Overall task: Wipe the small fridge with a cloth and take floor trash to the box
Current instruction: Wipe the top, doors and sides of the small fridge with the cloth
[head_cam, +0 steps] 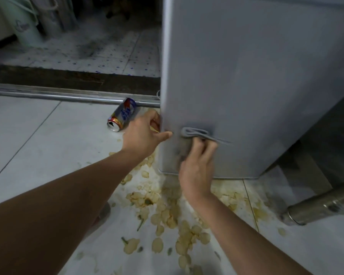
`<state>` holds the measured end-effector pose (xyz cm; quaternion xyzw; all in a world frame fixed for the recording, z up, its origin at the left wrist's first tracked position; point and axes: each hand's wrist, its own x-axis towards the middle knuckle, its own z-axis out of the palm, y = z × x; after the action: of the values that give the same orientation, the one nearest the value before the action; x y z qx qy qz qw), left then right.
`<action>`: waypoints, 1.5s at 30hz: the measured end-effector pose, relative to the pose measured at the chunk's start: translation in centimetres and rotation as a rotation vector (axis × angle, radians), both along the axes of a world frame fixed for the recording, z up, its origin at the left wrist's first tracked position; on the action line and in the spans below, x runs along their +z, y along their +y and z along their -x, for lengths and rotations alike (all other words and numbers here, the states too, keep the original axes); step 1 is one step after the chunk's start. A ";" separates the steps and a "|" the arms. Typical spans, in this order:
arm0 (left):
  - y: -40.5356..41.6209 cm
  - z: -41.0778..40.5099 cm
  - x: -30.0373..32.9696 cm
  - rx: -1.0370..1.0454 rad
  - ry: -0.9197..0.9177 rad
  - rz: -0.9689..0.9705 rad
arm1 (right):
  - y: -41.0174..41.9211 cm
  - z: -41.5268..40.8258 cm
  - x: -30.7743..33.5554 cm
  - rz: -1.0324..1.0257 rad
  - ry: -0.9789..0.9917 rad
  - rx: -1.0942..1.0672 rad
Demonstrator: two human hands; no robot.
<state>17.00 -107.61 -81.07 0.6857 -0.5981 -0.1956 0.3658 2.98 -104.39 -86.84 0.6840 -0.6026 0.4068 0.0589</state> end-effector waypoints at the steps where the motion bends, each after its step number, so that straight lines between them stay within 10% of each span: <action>1: 0.0 -0.2 -0.1 -0.022 0.012 0.000 | 0.2 -1.2 0.3 -0.001 0.002 0.052; 30: -0.7 -2.0 3.8 -0.193 0.411 -0.002 | -3.2 1.8 1.6 0.418 0.607 0.213; 40: -0.5 -1.4 1.6 -0.120 0.481 0.010 | -2.3 0.5 -4.4 0.245 1.032 0.366; 45: -0.2 -1.3 1.4 -0.106 0.450 0.009 | -2.2 1.6 -2.0 0.263 0.909 0.322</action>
<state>18.35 -107.82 -79.62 0.5908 -0.5375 -0.3596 0.4824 1.38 -106.54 -88.86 0.8633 -0.3463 0.1439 0.3377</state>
